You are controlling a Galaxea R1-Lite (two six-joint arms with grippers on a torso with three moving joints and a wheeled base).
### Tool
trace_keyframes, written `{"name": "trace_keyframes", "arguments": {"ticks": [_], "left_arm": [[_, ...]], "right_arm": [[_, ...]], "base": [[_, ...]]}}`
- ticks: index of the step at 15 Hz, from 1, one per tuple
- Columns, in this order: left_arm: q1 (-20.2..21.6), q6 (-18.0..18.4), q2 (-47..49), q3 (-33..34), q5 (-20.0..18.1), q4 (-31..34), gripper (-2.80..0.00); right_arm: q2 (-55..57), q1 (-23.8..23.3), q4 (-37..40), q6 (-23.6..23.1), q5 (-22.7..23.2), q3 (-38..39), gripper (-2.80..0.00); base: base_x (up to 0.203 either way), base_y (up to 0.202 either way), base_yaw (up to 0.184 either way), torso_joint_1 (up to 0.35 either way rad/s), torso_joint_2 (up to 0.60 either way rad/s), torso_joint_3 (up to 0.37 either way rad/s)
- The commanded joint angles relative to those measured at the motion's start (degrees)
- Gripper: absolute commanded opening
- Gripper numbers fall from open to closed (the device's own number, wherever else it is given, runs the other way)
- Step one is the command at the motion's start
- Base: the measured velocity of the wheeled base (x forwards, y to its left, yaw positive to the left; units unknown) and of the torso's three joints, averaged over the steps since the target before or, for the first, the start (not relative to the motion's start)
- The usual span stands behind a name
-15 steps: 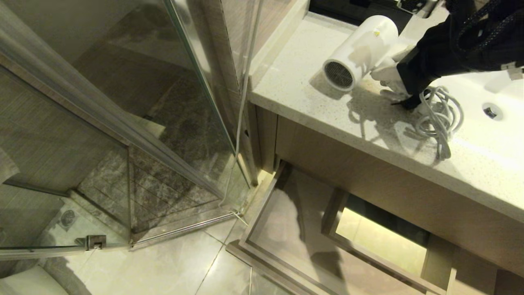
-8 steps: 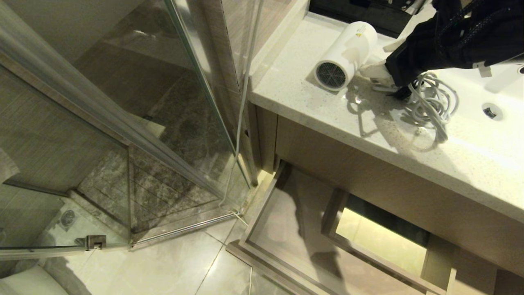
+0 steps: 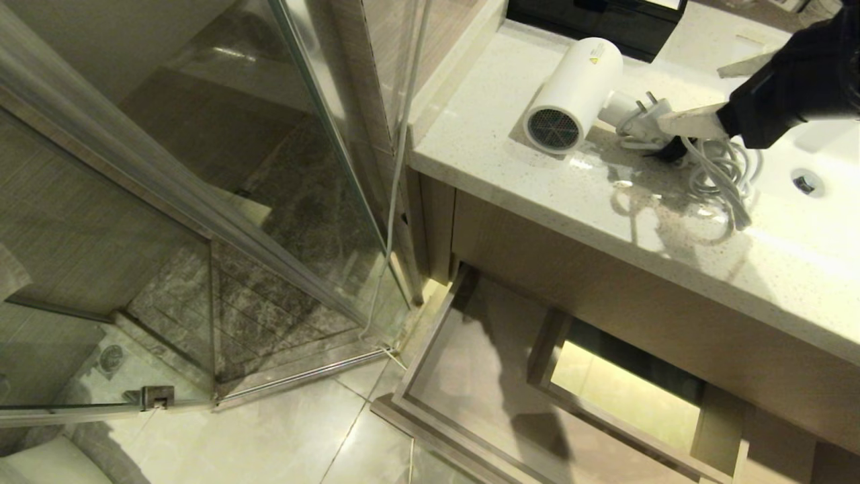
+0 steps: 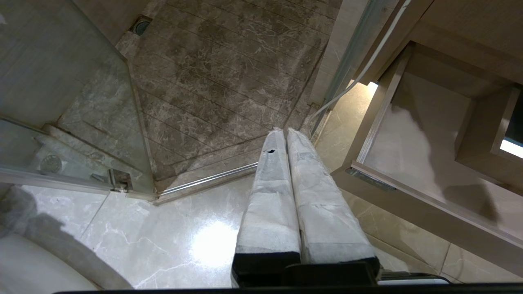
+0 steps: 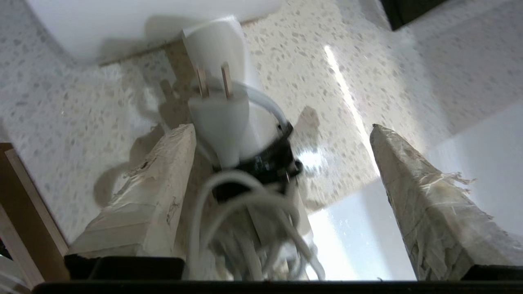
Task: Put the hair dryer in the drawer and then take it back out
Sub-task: Close the drawer
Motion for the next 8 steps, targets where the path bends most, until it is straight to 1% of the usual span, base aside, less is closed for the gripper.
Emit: {"name": "trace_keyframes", "arguments": {"ticks": [1,2,5,8], "left_arm": [[0.01,0.00,0.00,0.09,0.01,0.00,-2.80],[0.01,0.00,0.00,0.09,0.01,0.00,-2.80],[0.01,0.00,0.00,0.09,0.01,0.00,-2.80],[0.01,0.00,0.00,0.09,0.01,0.00,-2.80]], "right_arm": [[-7.41,-0.91,0.18,-0.02,0.23,3.29,0.00],[-9.44,-1.03,-0.05,-0.01,0.29,4.99,-2.80],[-15.27,-1.30,-0.85,-0.46,0.18,9.93,-2.80],[-21.36,-2.32,-3.93,-0.38,-0.08,16.21,-2.80]], "base": [[0.000,0.000,0.000,0.000,0.00,0.000],[0.000,0.000,0.000,0.000,0.00,0.000],[0.000,0.000,0.000,0.000,0.00,0.000],[0.000,0.000,0.000,0.000,0.00,0.000]]}}
